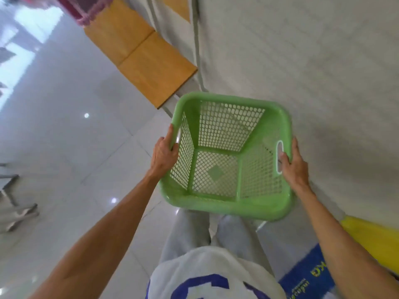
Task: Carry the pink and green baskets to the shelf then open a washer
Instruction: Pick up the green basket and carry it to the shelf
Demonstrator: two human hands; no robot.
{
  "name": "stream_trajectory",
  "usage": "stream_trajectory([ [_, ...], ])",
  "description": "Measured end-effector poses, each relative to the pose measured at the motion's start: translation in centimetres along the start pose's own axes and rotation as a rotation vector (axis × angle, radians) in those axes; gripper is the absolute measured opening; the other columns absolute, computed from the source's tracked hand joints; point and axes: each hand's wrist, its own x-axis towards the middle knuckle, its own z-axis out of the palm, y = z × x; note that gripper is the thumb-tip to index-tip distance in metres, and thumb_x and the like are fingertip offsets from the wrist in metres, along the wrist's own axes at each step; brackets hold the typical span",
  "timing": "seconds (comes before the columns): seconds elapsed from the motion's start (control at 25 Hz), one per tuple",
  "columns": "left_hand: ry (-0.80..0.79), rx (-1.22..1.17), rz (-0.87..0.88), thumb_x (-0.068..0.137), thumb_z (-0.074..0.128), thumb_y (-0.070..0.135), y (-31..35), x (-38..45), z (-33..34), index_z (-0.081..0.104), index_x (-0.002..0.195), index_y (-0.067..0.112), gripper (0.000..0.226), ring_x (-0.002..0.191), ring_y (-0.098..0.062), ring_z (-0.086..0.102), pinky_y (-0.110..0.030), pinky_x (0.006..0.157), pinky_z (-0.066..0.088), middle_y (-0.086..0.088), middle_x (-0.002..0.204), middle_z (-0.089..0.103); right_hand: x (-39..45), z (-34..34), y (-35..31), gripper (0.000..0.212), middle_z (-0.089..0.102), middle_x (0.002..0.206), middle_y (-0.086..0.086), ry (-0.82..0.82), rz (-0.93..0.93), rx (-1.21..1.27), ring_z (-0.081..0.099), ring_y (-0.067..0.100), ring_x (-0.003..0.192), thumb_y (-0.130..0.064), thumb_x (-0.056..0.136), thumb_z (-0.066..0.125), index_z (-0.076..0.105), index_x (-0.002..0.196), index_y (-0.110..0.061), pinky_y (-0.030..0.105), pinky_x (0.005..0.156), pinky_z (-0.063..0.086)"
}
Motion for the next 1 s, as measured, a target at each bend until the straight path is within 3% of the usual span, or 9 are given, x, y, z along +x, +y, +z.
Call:
stream_trajectory([
  [0.12,0.177,-0.095,-0.163,0.097,0.048,0.019,-6.0,-3.9,-7.6,0.011,0.158,0.031,0.073,0.084,-0.025,0.056,-0.037,0.073,0.047,-0.010,0.096,0.053,-0.1,2.2,-10.6,0.065,0.071,0.102,0.024,-0.091,-0.249,-0.048,0.068,0.041,0.084,-0.056,0.093,0.034,0.006,0.151,-0.046,0.047,0.077,0.056],
  [0.24,0.341,-0.174,-0.322,0.099,0.047,0.017,-12.5,-7.7,-13.8,0.007,0.159,0.029,0.073,0.085,-0.024,0.057,-0.033,0.072,0.043,-0.012,0.102,0.055,-1.8,6.1,-22.8,0.066,0.069,0.093,0.025,-0.176,-0.497,-0.149,0.067,0.042,0.081,-0.050,0.095,0.035,0.009,0.155,-0.036,0.042,0.072,0.054],
  [0.44,0.526,-0.221,-0.485,0.100,0.046,0.011,-20.6,-11.4,-22.3,0.010,0.159,0.019,0.069,0.068,-0.017,0.052,-0.026,0.062,0.045,-0.013,0.096,0.057,-6.8,14.8,-37.4,0.062,0.060,0.127,0.027,-0.255,-0.785,-0.228,0.062,0.044,0.105,-0.036,0.100,0.040,0.013,0.156,-0.028,0.042,0.085,0.049],
  [0.52,0.594,-0.226,-0.540,0.100,0.047,0.010,-24.0,-12.4,-24.4,0.012,0.159,0.019,0.069,0.069,-0.020,0.054,-0.030,0.064,0.047,-0.014,0.094,0.059,-8.8,18.0,-41.9,0.062,0.058,0.131,0.026,-0.293,-0.878,-0.234,0.061,0.042,0.107,-0.033,0.101,0.041,0.015,0.156,-0.023,0.036,0.079,0.047],
  [0.6,0.636,-0.250,-0.593,0.099,0.048,0.011,-27.1,-13.0,-26.1,0.013,0.159,0.019,0.070,0.074,-0.024,0.057,-0.032,0.069,0.048,-0.021,0.101,0.065,-10.5,20.6,-46.0,0.060,0.061,0.126,0.026,-0.327,-0.938,-0.261,0.063,0.043,0.102,-0.032,0.102,0.040,0.017,0.156,-0.020,0.032,0.068,0.042],
  [0.76,0.718,-0.304,-0.664,0.096,0.051,0.019,-32.9,-12.2,-28.4,0.016,0.158,0.021,0.072,0.091,-0.033,0.062,-0.043,0.086,0.051,-0.025,0.117,0.063,-11.9,25.2,-52.5,0.059,0.062,0.124,0.023,-0.381,-1.017,-0.274,0.064,0.043,0.099,-0.035,0.102,0.039,0.016,0.156,-0.024,0.032,0.061,0.046],
  [0.84,0.743,-0.309,-0.676,0.095,0.052,0.019,-35.3,-10.6,-30.1,0.016,0.158,0.020,0.073,0.096,-0.031,0.059,-0.040,0.090,0.049,-0.025,0.120,0.059,-11.2,28.3,-56.0,0.060,0.066,0.114,0.022,-0.411,-1.057,-0.266,0.067,0.041,0.085,-0.039,0.101,0.039,0.015,0.155,-0.030,0.029,0.055,0.046],
  [0.92,0.743,-0.315,-0.687,0.094,0.054,0.013,-38.0,-7.8,-32.4,0.017,0.158,0.016,0.074,0.097,-0.028,0.056,-0.031,0.089,0.044,-0.025,0.121,0.055,-10.0,31.7,-60.0,0.060,0.068,0.111,0.019,-0.434,-1.058,-0.251,0.067,0.038,0.077,-0.042,0.100,0.039,0.015,0.155,-0.034,0.035,0.058,0.052],
  [1.0,0.750,-0.331,-0.672,0.092,0.055,0.012,-40.6,-5.0,-34.7,0.017,0.158,0.016,0.076,0.104,-0.033,0.058,-0.035,0.095,0.046,-0.025,0.123,0.054,-9.0,34.2,-63.5,0.061,0.064,0.125,0.012,-0.451,-1.067,-0.235,0.068,0.034,0.078,-0.045,0.099,0.040,0.014,0.154,-0.038,0.043,0.066,0.059],
])
